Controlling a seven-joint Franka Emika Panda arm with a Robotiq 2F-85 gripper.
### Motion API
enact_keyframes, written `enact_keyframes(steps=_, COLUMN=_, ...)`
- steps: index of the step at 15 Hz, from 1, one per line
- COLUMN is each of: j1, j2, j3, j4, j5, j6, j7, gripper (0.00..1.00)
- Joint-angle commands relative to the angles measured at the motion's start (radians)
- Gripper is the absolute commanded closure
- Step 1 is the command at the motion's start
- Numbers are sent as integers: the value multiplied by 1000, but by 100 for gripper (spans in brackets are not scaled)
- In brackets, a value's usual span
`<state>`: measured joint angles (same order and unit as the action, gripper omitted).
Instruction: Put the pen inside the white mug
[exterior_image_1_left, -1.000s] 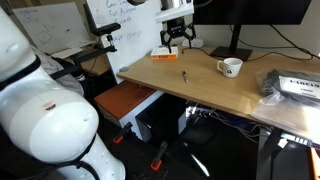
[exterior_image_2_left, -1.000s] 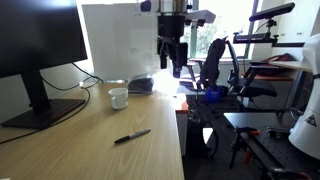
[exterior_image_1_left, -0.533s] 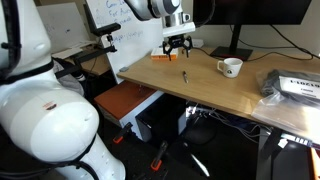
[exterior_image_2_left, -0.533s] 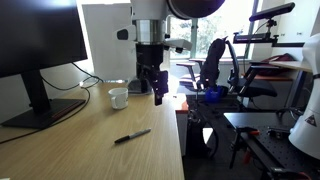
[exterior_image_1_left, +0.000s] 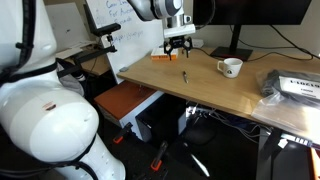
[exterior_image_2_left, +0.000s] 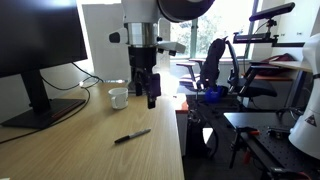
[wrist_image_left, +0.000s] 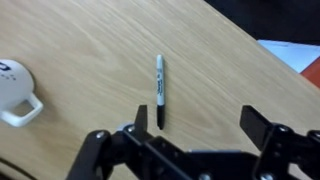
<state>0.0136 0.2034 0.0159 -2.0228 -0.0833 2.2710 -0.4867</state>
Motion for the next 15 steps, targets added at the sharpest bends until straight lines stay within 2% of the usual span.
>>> enact_keyframes(steps=1, j1=-24, j2=39, j3=18, j4=14, j5=8, j6=35, j7=-58, gripper=0)
enact_keyframes(steps=5, j1=-51, j2=151, j3=24, j4=58, j5=23, j6=76, j7=-82, gripper=0)
enact_keyframes(steps=8, j1=-74, j2=237, j3=45, j4=113, j5=30, j6=90, j7=-91, gripper=5)
enact_keyframes(steps=10, j1=-77, j2=289, j3=60, j4=157, j5=12, j6=88, j7=-94, gripper=17)
enact_keyframes(steps=12, j1=-77, j2=330, j3=68, j4=200, j5=2, j6=81, j7=-86, gripper=39)
enact_keyframes(steps=15, j1=-80, j2=383, j3=73, j4=263, j5=-4, j6=68, j7=-85, gripper=65)
